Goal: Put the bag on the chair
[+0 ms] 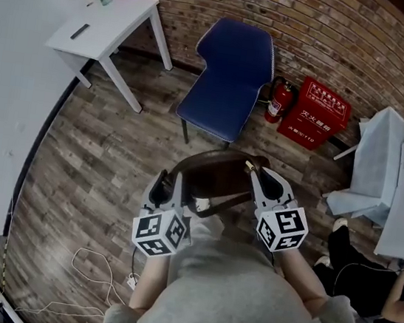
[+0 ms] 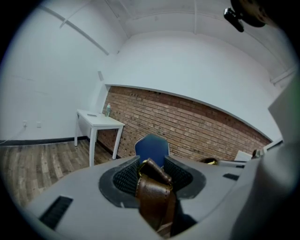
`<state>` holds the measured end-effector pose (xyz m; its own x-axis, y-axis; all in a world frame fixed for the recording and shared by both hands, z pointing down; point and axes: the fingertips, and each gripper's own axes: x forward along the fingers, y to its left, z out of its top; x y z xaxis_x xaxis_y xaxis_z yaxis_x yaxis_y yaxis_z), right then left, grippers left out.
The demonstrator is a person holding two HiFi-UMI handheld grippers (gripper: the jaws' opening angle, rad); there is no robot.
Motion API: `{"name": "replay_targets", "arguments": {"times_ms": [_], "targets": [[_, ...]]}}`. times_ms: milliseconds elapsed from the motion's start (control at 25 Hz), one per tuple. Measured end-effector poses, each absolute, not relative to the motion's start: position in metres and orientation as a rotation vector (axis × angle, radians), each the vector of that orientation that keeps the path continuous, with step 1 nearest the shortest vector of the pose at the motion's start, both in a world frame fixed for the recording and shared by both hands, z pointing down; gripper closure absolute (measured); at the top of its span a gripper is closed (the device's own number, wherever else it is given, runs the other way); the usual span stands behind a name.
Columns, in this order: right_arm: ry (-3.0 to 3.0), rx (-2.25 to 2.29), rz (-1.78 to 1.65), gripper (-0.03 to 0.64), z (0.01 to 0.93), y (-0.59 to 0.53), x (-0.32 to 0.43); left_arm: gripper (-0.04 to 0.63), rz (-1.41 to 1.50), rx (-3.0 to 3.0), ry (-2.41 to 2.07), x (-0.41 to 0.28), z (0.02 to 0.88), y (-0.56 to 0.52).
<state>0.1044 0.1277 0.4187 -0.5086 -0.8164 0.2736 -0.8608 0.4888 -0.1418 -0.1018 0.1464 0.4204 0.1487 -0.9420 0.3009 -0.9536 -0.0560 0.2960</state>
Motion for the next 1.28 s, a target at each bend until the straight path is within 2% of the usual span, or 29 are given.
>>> {"name": "replay_targets", "arguments": {"times_ms": [640, 1280], "targets": [[-2.48, 1.6, 0.428, 0.572, 0.406, -0.018, 0.076, 0.445, 0.079, 2.105, -1.697, -0.13, 0.41, -0.014], [-2.404, 1.692, 0.45, 0.572, 0.423, -0.105, 0.049, 0.446, 0.128, 2.155, -1.6, -0.158, 0.427, -0.112]]}}
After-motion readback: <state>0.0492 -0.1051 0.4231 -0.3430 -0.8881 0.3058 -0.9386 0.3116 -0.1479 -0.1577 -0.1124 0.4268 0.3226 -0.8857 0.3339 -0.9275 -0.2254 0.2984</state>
